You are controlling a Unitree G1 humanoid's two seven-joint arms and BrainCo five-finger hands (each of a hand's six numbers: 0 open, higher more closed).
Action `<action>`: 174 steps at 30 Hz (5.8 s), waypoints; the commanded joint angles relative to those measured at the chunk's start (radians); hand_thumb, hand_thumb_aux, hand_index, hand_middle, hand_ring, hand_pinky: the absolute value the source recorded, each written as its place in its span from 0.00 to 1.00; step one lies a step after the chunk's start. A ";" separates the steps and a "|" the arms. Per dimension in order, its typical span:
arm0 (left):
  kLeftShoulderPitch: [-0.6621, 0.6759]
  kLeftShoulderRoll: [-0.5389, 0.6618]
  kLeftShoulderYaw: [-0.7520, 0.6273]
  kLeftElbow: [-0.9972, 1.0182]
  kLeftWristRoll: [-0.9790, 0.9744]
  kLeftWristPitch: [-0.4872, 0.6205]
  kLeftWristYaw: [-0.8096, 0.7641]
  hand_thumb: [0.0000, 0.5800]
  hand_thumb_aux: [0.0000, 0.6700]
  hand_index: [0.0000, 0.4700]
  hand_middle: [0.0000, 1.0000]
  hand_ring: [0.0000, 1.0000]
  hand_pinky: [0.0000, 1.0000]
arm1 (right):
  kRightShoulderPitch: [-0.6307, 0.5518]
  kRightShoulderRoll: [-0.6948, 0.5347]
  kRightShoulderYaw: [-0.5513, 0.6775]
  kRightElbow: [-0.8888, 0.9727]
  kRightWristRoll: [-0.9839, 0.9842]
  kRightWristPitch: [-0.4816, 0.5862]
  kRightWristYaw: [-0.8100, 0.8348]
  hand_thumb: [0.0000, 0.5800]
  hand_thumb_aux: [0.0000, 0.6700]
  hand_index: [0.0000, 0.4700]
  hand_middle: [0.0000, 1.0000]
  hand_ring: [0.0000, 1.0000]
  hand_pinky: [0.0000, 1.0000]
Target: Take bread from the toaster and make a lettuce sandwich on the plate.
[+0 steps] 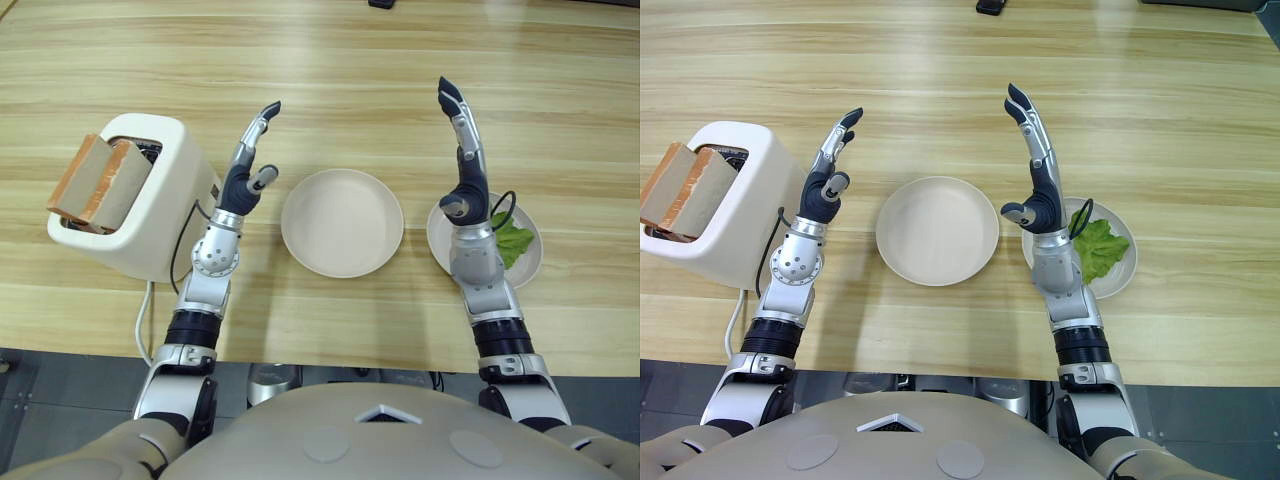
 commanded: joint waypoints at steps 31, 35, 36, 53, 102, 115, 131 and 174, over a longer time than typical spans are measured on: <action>0.240 0.573 0.547 -0.380 0.066 0.475 -0.226 0.00 0.00 0.00 0.00 0.00 0.00 | 0.027 0.022 0.002 -0.052 -0.019 0.039 -0.017 0.00 0.00 0.00 0.00 0.00 0.00; 0.313 0.640 0.528 -0.274 0.107 0.487 -0.254 0.00 0.00 0.00 0.00 0.00 0.00 | 0.033 0.020 -0.005 -0.057 -0.023 0.044 -0.022 0.00 0.00 0.00 0.00 0.00 0.00; 0.325 0.648 0.525 -0.254 0.110 0.487 -0.255 0.00 0.00 0.00 0.00 0.00 0.00 | 0.034 0.019 -0.007 -0.057 -0.023 0.044 -0.023 0.00 0.00 0.00 0.00 0.00 0.00; 0.240 0.710 0.357 0.149 0.174 0.377 -0.135 0.36 0.20 0.20 0.00 0.00 0.00 | 0.030 0.003 -0.011 -0.031 -0.018 0.042 -0.033 0.00 0.00 0.00 0.00 0.00 0.00; -0.274 0.167 -0.215 -0.343 -0.273 0.714 -0.589 1.00 1.00 0.98 1.00 1.00 1.00 | -0.032 -0.752 0.026 0.362 -0.429 0.147 -0.069 0.00 0.00 0.00 0.00 0.00 0.00; -0.439 0.074 -0.303 0.238 -0.205 0.379 -0.787 1.00 1.00 0.98 1.00 1.00 1.00 | -0.163 -0.781 0.337 0.729 -0.658 0.160 -0.412 0.22 0.12 0.12 0.00 0.00 0.00; -0.532 0.034 -0.318 0.659 -0.028 0.166 -0.699 1.00 1.00 0.98 1.00 1.00 1.00 | -0.266 -0.699 0.522 0.903 -0.663 0.206 -0.520 0.20 0.11 0.10 0.00 0.00 0.00; -0.622 0.185 -0.227 0.515 0.105 0.151 -0.457 0.00 0.00 0.00 0.00 0.00 0.00 | -0.265 -0.544 0.404 0.229 -0.433 0.040 -0.177 1.00 1.00 0.98 0.00 0.00 0.00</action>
